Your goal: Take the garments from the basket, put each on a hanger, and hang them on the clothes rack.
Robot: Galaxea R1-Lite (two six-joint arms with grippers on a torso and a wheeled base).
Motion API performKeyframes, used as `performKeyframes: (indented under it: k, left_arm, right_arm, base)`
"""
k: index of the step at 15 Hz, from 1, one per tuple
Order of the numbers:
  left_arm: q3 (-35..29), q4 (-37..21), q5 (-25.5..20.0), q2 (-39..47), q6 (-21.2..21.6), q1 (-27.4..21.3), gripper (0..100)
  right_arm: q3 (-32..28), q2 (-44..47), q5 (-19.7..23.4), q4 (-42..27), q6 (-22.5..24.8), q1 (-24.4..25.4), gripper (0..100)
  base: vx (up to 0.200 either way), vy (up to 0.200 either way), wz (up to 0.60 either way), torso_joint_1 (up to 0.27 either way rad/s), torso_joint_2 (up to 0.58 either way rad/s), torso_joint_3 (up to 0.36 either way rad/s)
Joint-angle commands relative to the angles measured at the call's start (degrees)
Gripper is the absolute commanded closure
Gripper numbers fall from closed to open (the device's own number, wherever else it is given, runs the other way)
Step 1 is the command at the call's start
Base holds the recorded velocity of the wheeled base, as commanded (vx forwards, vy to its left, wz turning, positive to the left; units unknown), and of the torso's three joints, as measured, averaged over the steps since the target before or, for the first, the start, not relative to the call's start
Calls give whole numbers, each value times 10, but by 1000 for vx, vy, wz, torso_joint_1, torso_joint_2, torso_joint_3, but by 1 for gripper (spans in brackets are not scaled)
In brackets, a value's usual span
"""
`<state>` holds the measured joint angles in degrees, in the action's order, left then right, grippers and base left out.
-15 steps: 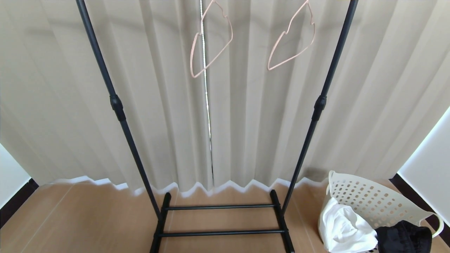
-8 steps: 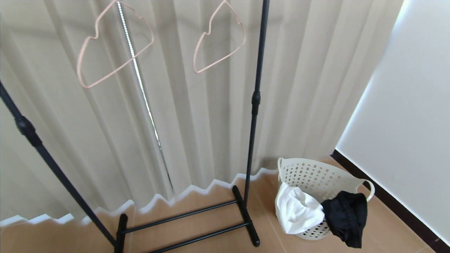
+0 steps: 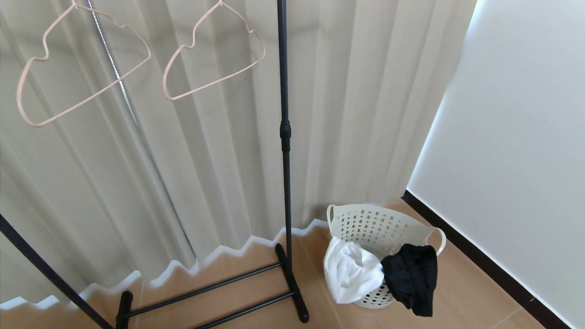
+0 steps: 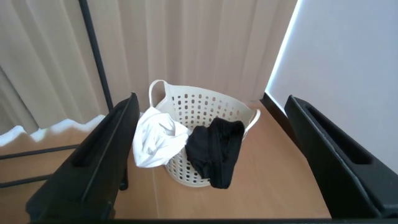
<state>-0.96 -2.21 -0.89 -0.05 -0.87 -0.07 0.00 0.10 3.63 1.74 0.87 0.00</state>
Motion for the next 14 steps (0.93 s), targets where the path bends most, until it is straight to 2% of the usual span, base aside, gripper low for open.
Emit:
performKeyframes:
  k: [1,9,14]
  left_arm:
    - [0,0,0,0,0,0,0]
    - [0,0,0,0,0,0,0]
    - [0,0,0,0,0,1,0]
  right_arm:
    - [0,0,1,0,0,0,0]
    - [0,1,0,1,0,0,0]
    - [0,0,1,1,0,0,0]
  base:
    - [0,-200,0,2,2,2]
    - [0,-200,0,6,3,4]
    - [0,0,0,0,0,0]
